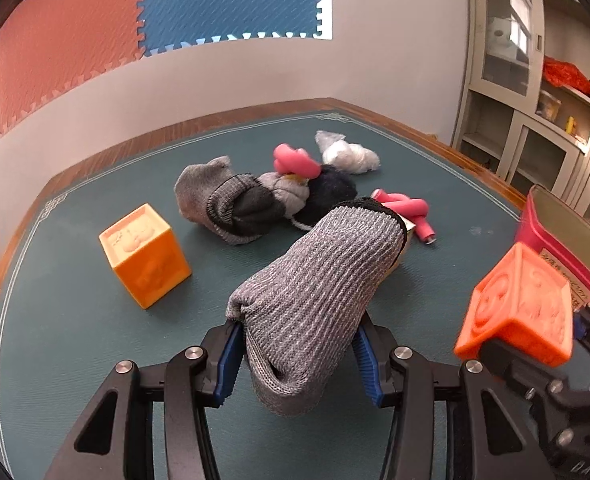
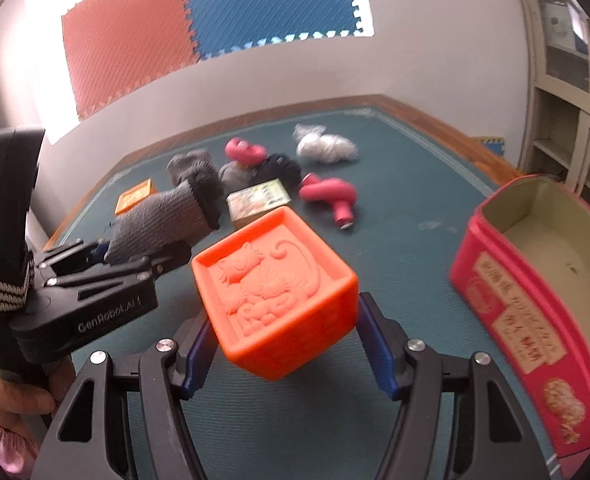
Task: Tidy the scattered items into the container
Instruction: 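Carry orange cube and grey sock into the red tin, opening both grippers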
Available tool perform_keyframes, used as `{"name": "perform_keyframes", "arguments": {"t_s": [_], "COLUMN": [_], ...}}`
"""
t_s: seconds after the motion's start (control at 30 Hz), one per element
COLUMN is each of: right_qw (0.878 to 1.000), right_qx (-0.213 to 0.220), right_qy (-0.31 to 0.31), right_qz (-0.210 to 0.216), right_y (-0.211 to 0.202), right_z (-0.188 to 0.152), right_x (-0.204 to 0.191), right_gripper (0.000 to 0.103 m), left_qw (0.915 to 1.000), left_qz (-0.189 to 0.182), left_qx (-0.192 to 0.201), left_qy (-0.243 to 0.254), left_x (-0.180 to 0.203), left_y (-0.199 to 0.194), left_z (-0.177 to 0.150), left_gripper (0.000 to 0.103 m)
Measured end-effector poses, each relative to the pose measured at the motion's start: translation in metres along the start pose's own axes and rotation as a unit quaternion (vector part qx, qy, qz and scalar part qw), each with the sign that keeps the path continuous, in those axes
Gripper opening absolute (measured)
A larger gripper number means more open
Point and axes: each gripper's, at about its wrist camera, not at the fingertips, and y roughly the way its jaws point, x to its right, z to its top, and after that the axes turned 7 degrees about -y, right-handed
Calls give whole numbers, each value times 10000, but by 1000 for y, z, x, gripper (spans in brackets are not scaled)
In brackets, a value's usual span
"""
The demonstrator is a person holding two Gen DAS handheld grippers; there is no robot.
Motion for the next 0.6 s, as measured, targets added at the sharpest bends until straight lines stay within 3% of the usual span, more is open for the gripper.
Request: {"name": "perform_keyframes", "arguments": {"t_s": [0.33,0.6], "right_qw": [9944,9762], "right_qx": [688,1213], "right_qy": [435,806], "right_qz": [-679,-1605], "right_y": [-54,-108], "right_z": [2,-3], "right_x": [47,103], "right_gripper": [69,69], "left_qw": [9989,9936], "left_qz": [-444,-1013], "left_qx": [100,310], "left_qy": [85,390], "left_x": [53,122], "left_y": [-12,-21], "left_z": [12,29], "left_gripper": [51,51]}}
